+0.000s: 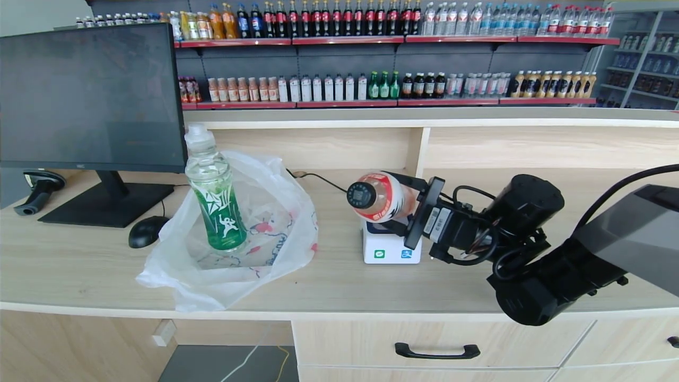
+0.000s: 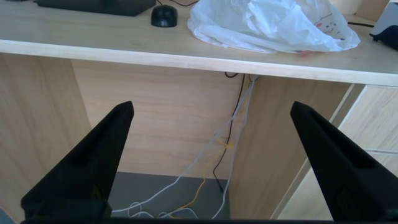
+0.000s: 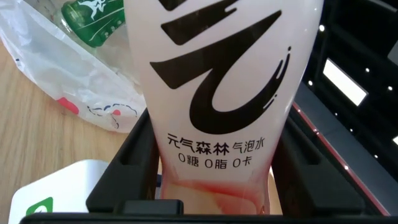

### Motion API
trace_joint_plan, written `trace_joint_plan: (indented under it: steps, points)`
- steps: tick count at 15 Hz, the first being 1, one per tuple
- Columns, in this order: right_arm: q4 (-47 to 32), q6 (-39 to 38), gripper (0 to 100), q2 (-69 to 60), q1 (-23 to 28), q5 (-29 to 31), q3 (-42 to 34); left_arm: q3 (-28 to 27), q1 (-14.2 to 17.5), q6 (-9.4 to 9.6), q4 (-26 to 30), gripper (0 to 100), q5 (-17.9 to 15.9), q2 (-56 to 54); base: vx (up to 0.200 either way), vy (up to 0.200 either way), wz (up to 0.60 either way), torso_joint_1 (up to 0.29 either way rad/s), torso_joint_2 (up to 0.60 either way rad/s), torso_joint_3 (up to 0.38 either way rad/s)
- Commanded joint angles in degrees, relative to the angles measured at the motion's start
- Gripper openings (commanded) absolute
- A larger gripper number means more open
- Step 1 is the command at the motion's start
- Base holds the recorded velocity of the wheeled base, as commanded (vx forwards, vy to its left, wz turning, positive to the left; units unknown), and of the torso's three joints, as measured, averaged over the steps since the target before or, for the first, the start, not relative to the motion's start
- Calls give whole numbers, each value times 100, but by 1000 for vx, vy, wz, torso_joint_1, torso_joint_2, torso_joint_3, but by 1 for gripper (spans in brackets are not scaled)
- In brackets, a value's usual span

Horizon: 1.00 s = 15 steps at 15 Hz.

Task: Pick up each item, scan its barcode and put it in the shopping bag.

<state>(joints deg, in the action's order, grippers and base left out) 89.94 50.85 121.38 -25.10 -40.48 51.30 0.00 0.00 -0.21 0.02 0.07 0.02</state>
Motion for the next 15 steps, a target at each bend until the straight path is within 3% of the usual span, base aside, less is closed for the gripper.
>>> trace_joint_plan:
  steps: [1,15]
  points:
    - [6,-5,0,35,-4,-3,-6,0,0,3,-2,100,1,-2,0,0,0,0,0,0]
    - [6,-163,0,35,-206,49,-226,0,0,-6,6,100,1,-2,0,0,0,0,0,0]
